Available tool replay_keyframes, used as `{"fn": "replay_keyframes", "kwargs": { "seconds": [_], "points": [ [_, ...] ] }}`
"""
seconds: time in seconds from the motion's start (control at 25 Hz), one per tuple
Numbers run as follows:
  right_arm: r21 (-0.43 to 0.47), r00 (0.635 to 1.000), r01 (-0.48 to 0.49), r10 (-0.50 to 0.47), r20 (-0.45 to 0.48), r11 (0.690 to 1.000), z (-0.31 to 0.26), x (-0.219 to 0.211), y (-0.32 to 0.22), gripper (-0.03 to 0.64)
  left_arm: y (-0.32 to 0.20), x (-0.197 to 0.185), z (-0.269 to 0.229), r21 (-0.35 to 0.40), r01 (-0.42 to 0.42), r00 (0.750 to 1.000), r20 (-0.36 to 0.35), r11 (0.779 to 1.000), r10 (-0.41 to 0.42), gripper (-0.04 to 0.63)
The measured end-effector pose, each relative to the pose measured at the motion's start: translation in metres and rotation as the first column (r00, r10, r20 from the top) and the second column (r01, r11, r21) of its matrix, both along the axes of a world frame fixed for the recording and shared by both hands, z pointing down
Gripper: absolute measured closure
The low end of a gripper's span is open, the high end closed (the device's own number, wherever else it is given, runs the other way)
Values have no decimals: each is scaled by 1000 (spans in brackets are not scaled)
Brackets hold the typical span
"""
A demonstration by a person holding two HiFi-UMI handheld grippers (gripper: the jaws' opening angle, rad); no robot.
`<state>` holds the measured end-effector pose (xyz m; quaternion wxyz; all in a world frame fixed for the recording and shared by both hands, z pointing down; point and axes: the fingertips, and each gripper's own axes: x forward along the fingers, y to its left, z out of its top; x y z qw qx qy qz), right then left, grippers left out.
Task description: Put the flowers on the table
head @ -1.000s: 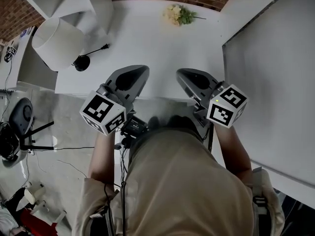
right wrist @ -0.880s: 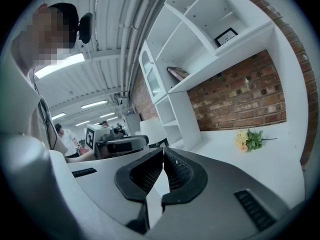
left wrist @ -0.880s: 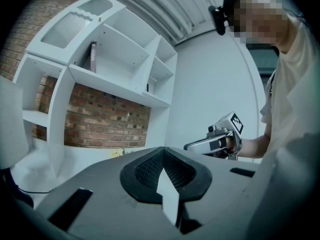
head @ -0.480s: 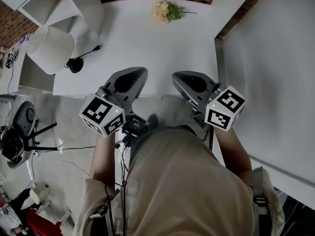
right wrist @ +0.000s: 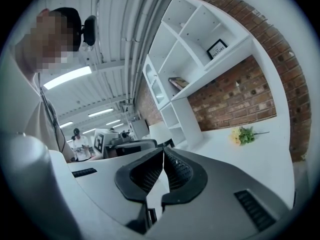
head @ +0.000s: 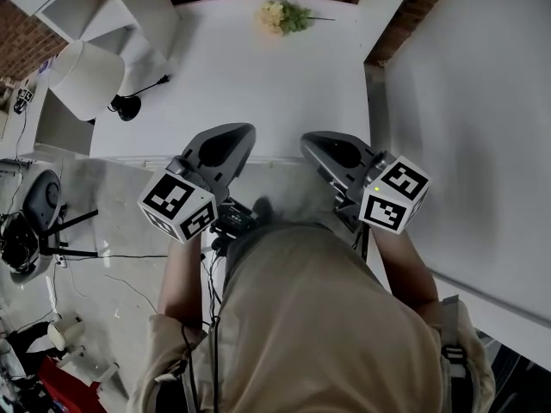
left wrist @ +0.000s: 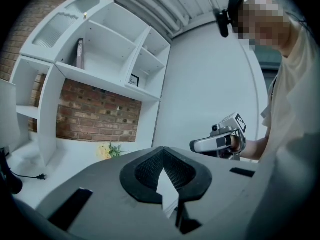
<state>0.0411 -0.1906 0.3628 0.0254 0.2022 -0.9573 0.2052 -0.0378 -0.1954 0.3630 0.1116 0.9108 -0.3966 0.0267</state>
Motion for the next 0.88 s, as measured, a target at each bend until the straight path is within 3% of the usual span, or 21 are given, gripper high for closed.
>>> {"fn": "replay_keyframes", "kwargs": {
  "seconds": [0.56,0.88],
  "points": [
    [-7,999,18,-18,29,1000,3,26,34,594,36,27,-1,-16,23,999,33,1000,-22,586],
    [-68,998,37,-34,43,997,16,42,50,594,55,39,5,-57,46,998,54,997,-43,586]
  ]
}}
